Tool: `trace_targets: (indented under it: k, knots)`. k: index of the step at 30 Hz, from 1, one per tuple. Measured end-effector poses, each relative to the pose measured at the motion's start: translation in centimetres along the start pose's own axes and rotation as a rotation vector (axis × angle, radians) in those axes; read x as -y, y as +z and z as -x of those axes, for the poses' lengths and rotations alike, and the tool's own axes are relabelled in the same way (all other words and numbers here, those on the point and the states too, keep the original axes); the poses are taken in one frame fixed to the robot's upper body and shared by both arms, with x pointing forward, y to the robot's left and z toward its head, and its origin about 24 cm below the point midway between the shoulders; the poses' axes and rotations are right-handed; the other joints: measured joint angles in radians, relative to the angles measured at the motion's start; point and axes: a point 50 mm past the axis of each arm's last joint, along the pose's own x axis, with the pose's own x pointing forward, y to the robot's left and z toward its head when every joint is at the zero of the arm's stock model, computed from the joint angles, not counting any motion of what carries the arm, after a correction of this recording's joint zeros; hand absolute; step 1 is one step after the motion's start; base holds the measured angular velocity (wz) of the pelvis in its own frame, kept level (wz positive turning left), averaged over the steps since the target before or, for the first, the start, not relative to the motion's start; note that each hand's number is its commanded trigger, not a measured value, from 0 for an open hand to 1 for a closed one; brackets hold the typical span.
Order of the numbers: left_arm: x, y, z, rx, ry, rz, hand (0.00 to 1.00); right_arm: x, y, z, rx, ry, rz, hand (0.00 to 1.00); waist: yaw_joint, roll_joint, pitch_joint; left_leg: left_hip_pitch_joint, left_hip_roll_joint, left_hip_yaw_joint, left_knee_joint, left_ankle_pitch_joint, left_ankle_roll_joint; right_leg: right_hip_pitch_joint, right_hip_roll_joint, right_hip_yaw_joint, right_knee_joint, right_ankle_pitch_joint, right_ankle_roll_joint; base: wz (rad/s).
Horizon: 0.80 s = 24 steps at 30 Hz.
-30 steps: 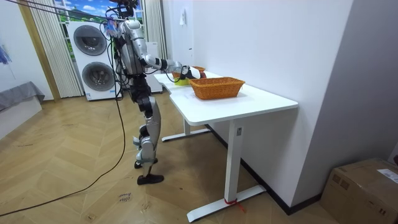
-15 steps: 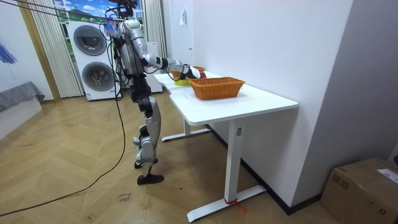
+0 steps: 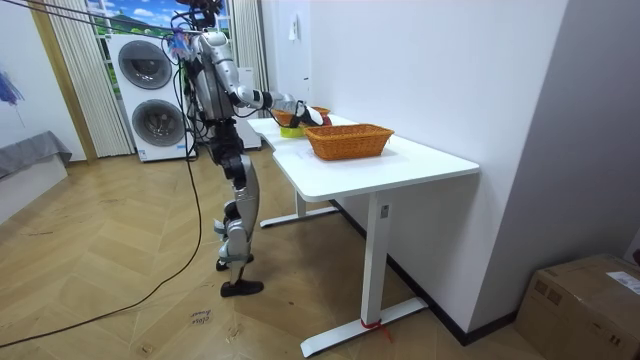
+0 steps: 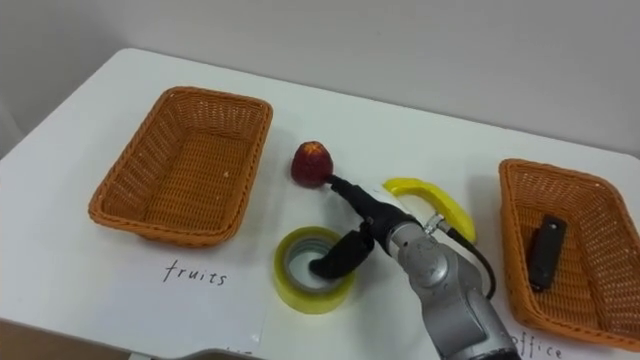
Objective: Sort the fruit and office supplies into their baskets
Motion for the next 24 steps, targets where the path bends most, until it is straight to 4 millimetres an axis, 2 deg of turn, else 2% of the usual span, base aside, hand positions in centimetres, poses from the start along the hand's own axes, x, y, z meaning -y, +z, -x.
trace_targets:
  k: [2,3,4,5,15,24]
  knots:
    - [-0.1,0.0,0.0,0.0,0.001,0.004,0.0,0.1,0.1,0.1,-0.005,0.007,0.021,0.0,0.0,0.0,-0.0001,0.0,0.0,-0.001,-0.001,0.0,0.0,0.0,0.0,0.0,0.0,0.0,0.0,0.0]
    - [-0.2,0.0,-0.1,-0.004,0.001,0.018,0.0,0.1,0.3,0.1,-0.006,0.015,0.034,0.11,0.001,0.0,-0.0002,0.001,0.0,-0.001,-0.002,0.0,0.0,0.0,0.0,0.0,0.0,0.0,0.0,0.0]
    - [-0.4,0.0,-0.1,-0.009,0.001,0.034,0.0,0.2,0.3,0.2,-0.013,0.022,0.044,0.73,0.007,0.0,-0.0003,0.002,0.0,-0.001,-0.003,0.0,0.0,0.0,0.0,0.0,0.0,0.0,0.0,0.0]
    - [-0.5,0.0,-0.1,-0.01,0.001,0.038,0.0,0.2,0.3,0.2,-0.015,0.025,0.048,1.0,0.01,0.0,-0.0003,0.003,0.001,0.0,-0.004,0.0,0.0,0.001,0.0,0.001,0.0,0.0,0.0,0.0]
    - [-1.1,0.4,-0.3,-0.003,0.013,0.052,0.0,1.9,0.3,0.3,-0.068,-0.023,0.139,1.0,0.028,-0.005,-0.0036,0.01,0.001,-0.004,-0.004,0.0,0.0,0.008,0.0,-0.002,0.001,0.0,0.0,0.0]
    - [-1.4,0.4,-0.4,0.0,0.022,0.05,0.0,1.9,0.0,0.3,-0.096,-0.009,0.14,1.0,0.03,-0.013,-0.003,0.013,0.001,-0.004,-0.005,0.0,0.0,0.009,0.0,-0.001,0.0,0.0,0.0,0.0]
